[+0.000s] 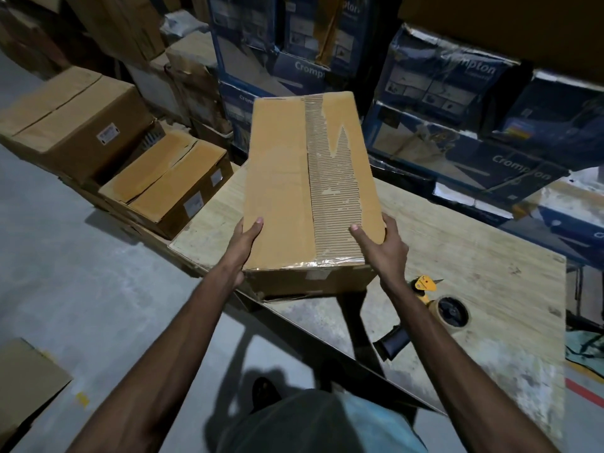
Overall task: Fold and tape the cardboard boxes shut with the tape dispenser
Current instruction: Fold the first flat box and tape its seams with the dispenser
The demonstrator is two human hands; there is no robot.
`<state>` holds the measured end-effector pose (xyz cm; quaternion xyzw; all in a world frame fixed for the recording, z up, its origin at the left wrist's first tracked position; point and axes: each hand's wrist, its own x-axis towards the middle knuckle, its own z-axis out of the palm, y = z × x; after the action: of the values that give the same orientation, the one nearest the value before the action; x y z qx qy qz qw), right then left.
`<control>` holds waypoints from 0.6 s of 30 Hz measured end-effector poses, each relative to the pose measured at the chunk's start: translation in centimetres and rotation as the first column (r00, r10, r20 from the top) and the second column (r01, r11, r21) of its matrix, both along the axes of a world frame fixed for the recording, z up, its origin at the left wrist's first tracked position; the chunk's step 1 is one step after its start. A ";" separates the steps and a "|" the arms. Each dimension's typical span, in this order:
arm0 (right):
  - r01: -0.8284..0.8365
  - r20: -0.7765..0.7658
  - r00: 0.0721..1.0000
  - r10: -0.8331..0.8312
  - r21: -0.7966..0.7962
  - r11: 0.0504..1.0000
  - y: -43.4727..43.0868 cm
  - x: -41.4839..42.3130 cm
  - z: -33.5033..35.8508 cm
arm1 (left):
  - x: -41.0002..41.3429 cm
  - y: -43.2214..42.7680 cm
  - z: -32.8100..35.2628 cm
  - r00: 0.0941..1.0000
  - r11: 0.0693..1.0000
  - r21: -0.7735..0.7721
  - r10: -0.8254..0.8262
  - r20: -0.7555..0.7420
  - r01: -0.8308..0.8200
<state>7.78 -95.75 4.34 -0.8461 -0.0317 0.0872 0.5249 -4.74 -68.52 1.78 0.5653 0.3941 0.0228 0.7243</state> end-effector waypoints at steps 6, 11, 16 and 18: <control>-0.215 0.017 0.974 0.226 -0.251 0.944 -0.7 7.1 1.5 | -2.3 -11.6 -1.2 0.889 0.889 -0.027 0.457 -0.004 -0.457; -0.170 0.100 0.939 0.330 -0.700 0.694 2.1 10.9 2.2 | -0.5 -21.6 0.2 0.819 0.821 0.136 0.567 -0.087 -0.554; -0.119 0.165 0.927 0.337 -0.722 0.682 2.7 11.6 0.8 | 1.7 -23.2 1.5 0.863 0.891 0.161 0.452 -0.224 -0.424; -0.125 0.168 0.924 0.344 -0.717 0.686 2.8 10.8 0.9 | 0.8 -21.9 2.1 0.880 0.879 0.321 0.428 -0.204 -0.353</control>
<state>18.58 -92.99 5.29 -0.9722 -0.1820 0.0352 0.1432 -3.94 -90.38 3.91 0.5659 0.5884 0.1470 0.5585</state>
